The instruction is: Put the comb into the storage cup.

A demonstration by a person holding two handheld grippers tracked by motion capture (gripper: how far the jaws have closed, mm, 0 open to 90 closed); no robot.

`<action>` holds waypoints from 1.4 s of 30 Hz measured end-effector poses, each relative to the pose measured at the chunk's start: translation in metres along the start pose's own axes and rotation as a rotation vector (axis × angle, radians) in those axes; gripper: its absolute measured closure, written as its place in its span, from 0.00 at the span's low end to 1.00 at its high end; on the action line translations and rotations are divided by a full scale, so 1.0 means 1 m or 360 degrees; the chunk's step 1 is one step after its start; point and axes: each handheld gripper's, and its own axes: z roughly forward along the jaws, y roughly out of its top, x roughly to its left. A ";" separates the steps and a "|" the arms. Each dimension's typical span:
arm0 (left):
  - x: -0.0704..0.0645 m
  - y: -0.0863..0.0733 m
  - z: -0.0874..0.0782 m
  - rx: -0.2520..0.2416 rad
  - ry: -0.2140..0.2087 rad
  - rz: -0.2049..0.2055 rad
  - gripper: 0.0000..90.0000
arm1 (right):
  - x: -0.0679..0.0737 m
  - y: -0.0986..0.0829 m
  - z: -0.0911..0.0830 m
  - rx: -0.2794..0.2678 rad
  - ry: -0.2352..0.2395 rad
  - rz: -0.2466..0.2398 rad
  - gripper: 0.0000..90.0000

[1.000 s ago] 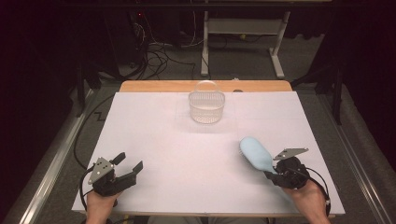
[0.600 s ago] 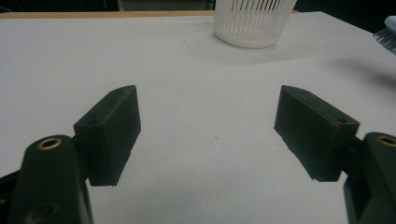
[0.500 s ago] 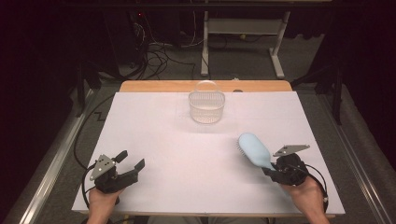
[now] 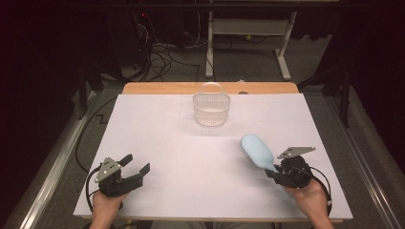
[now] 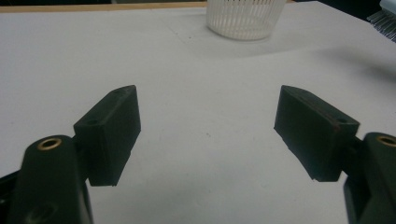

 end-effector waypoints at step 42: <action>-0.037 0.023 0.031 0.0066 -0.0183 0.0133 0.24 | 0.017 0.027 0.002 -0.0099 0.0072 -0.0076 0.78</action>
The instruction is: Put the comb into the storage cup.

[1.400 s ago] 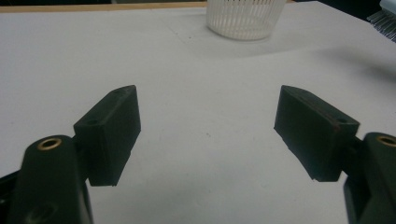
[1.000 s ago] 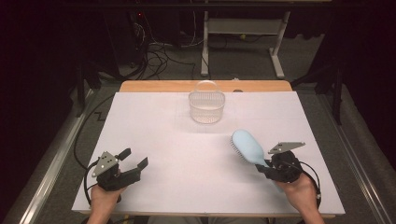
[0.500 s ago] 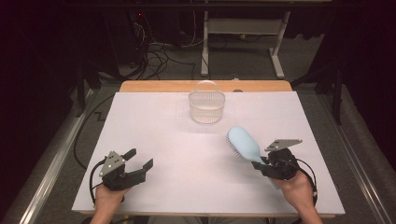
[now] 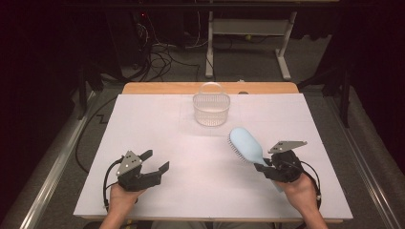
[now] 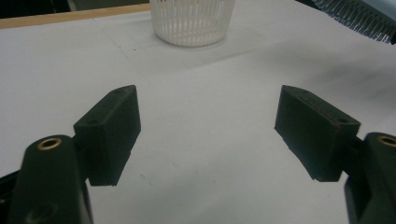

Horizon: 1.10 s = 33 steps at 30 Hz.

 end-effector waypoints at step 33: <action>-0.036 0.034 0.039 0.0015 -0.0188 0.0091 0.24 | 0.016 0.026 0.006 -0.0063 0.0066 -0.0111 0.78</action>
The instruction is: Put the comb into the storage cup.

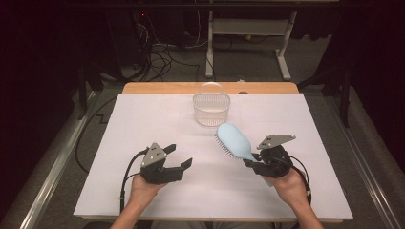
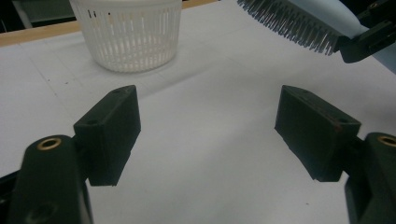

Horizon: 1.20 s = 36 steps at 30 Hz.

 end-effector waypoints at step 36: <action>-0.031 0.029 0.050 0.0098 -0.0226 0.0098 0.24 | 0.011 0.006 0.011 0.0005 0.0042 -0.0045 0.78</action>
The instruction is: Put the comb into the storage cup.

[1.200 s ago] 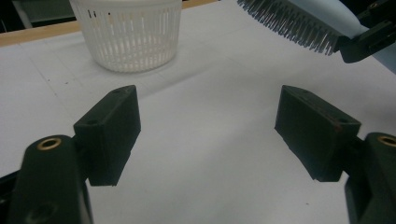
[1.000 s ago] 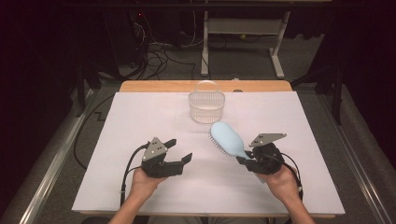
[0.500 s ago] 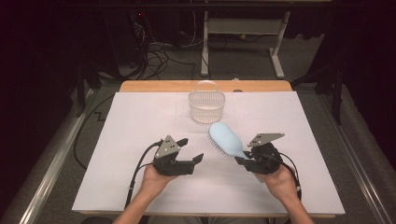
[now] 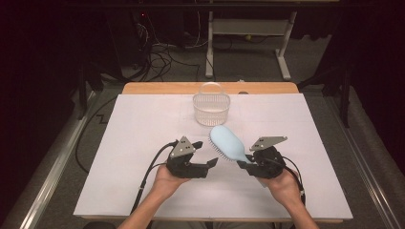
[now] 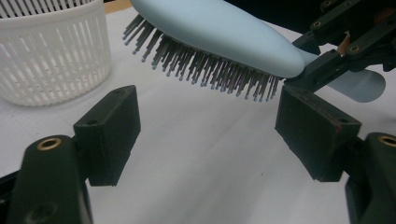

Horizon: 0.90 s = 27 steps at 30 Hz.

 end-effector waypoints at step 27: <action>-0.007 0.014 0.024 0.0023 -0.0134 -0.0118 0.22 | 0.004 0.002 0.000 -0.0031 -0.0027 -0.0027 0.78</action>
